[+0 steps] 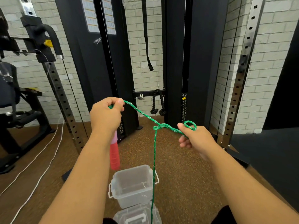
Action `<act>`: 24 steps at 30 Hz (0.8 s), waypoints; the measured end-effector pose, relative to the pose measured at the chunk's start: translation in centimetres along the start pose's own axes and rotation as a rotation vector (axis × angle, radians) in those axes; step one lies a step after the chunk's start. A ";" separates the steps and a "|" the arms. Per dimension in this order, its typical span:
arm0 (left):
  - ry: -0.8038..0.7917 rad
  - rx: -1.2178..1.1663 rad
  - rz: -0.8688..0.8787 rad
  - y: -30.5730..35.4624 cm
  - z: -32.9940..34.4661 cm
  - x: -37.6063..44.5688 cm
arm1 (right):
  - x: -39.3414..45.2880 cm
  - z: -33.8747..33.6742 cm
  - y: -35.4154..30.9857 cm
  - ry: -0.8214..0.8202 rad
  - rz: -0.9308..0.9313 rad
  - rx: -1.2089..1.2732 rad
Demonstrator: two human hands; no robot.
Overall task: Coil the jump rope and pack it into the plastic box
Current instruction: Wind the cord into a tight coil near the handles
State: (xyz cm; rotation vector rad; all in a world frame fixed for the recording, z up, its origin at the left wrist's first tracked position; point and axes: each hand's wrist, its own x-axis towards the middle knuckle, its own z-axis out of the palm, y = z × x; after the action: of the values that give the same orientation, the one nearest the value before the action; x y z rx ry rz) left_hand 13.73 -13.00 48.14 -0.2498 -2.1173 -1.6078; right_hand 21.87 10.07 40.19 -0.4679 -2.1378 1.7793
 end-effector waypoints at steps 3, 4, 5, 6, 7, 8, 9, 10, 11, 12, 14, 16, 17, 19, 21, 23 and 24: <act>0.016 0.001 0.000 0.1 -0.2 0.2 | 0.5 -0.7 1.1 0.053 0.176 0.181; 0.001 -0.001 0.007 0.1 -0.2 0.2 | 0.6 -0.8 1.2 0.015 0.199 0.295; -0.024 -0.004 0.015 0.2 -0.1 0.1 | 0.6 -0.8 1.3 -0.038 0.197 0.412; -0.054 -0.006 0.023 0.3 0.2 -0.1 | 0.5 -0.7 1.1 -0.095 0.180 0.512; -0.083 -0.001 0.034 0.4 0.5 -0.3 | 0.3 -0.5 0.8 -0.153 0.155 0.583; -0.109 0.009 0.045 0.5 0.9 -0.4 | 0.1 -0.2 0.3 -0.198 0.125 0.617; -0.132 0.023 0.054 0.6 1.2 -0.6 | -0.1 0.1 -0.2 -0.228 0.091 0.616; -0.154 0.037 0.060 0.7 1.6 -0.7 | -0.2 0.5 -0.7 -0.242 0.060 0.576; -0.176 0.051 0.067 0.8 1.9 -0.9 | -0.3 0.9 -1.3 -0.238 0.028 0.500; -0.196 0.064 0.075 1.0 2.2 -1.1 | -0.4 1.4 -1.9 -0.219 -0.009 0.393; -0.227 0.096 0.096 1.3 2.8 -1.6 | -0.6 2.3 -2.9 -0.120 -0.100 0.140; -0.255 0.115 0.100 1.6 3.2 -2.0 | -0.9 3.2 -3.8 0.007 -0.231 -0.047; -0.267 0.113 0.098 1.8 3.4 -2.1 | -1.0 3.5 -4.3 0.012 -0.299 -0.080; -0.278 0.104 0.104 2.0 3.5 -2.3 | -1.2 4.3 -5.0 -0.120 -0.350 -0.065; -0.288 0.075 0.113 2.0 3.5 -2.3 | -1.6 5.1 -5.5 -0.252 -0.348 -0.048; -0.310 -0.026 0.081 2.2 3.3 -2.3 | -1.9 5.5 -5.8 -0.280 -0.389 -0.004; -0.333 -0.115 0.044 2.3 3.2 -2.3 | -2.1 5.7 -5.9 -0.270 -0.405 0.017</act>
State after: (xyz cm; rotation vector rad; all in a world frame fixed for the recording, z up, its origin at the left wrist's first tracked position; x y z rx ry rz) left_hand 15.88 -8.99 48.36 -0.6371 -2.2398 -1.7639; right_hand 21.00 3.11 44.89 0.2137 -2.1882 1.6957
